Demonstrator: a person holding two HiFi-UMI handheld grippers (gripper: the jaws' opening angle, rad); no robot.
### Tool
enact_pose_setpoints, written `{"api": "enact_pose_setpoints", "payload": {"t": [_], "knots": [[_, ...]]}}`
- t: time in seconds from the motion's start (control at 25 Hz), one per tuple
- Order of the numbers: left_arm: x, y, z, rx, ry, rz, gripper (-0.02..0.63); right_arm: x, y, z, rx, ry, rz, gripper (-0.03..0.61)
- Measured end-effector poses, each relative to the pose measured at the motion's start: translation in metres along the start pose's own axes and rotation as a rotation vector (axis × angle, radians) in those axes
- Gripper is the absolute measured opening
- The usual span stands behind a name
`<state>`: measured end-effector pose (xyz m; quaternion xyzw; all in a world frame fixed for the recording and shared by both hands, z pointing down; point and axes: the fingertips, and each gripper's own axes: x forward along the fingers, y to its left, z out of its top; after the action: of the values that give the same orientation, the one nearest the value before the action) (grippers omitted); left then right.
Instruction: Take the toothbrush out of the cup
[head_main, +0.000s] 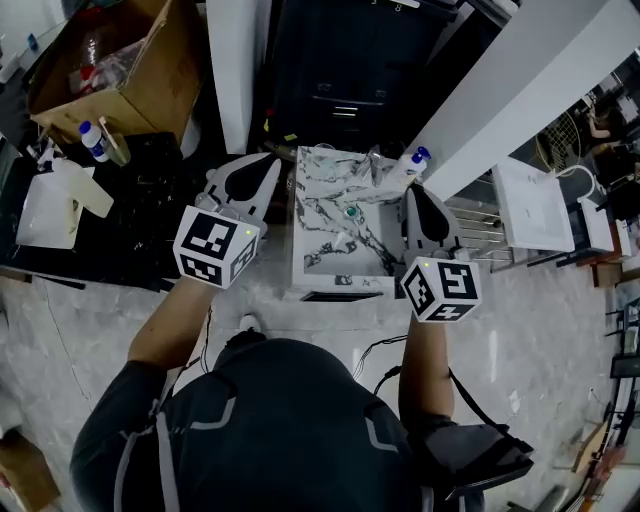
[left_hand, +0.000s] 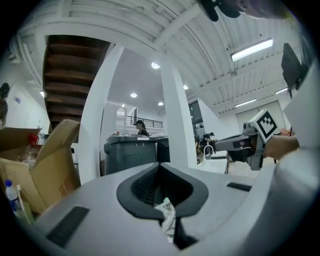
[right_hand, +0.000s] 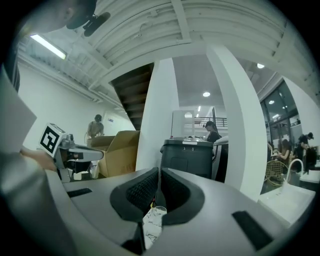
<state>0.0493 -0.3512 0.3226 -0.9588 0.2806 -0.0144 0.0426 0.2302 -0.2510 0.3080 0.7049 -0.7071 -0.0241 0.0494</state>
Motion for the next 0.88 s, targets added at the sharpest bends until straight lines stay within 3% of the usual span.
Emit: {"api": "enact_pose_setpoints", "payload": {"t": [0.28,0.44,0.76,0.8,0.88], "knots": [[0.014,0.035,-0.017,-0.040,0.010,-0.058,0.009,0.032,0.014,-0.006,0.006,0.011,-0.054,0.032],[0.023,0.050,-0.036,-0.057,0.040,-0.039,0.009,0.049,0.016,-0.016,0.024,0.025,-0.056,0.032],[0.036,0.053,-0.060,-0.109,0.071,-0.010,0.009,0.096,-0.001,-0.076,0.074,0.106,0.002,0.034],[0.037,0.053,-0.064,-0.118,0.079,0.001,0.009,0.102,-0.002,-0.083,0.073,0.106,0.021,0.041],[0.038,0.051,-0.072,-0.124,0.099,0.021,0.009,0.112,-0.004,-0.100,0.083,0.121,0.053,0.129]]}}
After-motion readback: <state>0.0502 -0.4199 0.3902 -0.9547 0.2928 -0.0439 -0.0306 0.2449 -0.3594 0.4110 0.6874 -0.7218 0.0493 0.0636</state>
